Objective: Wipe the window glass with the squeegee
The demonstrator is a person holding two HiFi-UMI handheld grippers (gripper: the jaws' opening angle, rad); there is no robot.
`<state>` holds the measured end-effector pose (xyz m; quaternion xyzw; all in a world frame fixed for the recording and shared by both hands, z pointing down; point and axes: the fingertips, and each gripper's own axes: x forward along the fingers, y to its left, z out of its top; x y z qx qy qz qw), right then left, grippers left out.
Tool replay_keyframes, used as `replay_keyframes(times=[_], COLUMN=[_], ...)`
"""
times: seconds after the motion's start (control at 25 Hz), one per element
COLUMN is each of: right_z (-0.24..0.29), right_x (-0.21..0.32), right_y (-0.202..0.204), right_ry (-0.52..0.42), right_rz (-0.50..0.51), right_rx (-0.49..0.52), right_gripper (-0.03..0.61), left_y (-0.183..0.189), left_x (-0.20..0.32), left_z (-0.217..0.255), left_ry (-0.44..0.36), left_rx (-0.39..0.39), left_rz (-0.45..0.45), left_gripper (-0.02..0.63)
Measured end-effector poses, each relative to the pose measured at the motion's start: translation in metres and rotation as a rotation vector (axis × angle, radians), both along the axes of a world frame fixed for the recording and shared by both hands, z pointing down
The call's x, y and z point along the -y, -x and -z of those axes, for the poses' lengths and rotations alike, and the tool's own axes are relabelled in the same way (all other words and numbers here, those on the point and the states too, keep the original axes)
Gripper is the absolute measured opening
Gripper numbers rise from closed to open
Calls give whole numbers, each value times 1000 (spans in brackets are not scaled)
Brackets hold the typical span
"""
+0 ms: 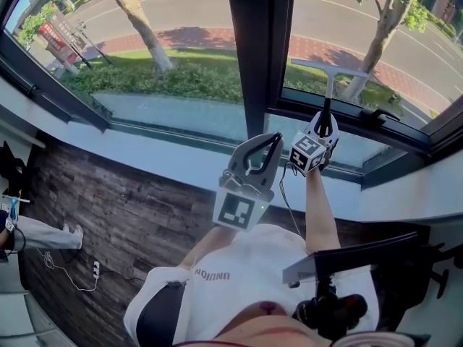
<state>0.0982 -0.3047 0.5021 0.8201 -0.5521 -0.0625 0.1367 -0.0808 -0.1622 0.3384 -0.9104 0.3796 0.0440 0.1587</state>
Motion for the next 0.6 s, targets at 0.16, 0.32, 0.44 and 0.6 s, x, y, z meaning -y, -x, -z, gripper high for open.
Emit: replay_keyframes(times=[0.16, 0.32, 0.44, 0.6], right_z=[-8, -16, -20, -29], right_x=[-2, -3, -5, -6], right_y=[-2, 0, -1, 0], right_ry=[18, 34, 43, 65], right_rz=[-1, -3, -12, -10], right_rx=[11, 15, 24, 35], right_gripper=[92, 92, 92, 92], left_y=[-2, -2, -2, -1], left_x=[1, 0, 0, 1], left_z=[0, -3, -2, -3], left_ry=[8, 5, -3, 13], left_rx=[-7, 20, 27, 6], left_rz=[0, -2, -5, -3], left_gripper=[-5, -5, -5, -5])
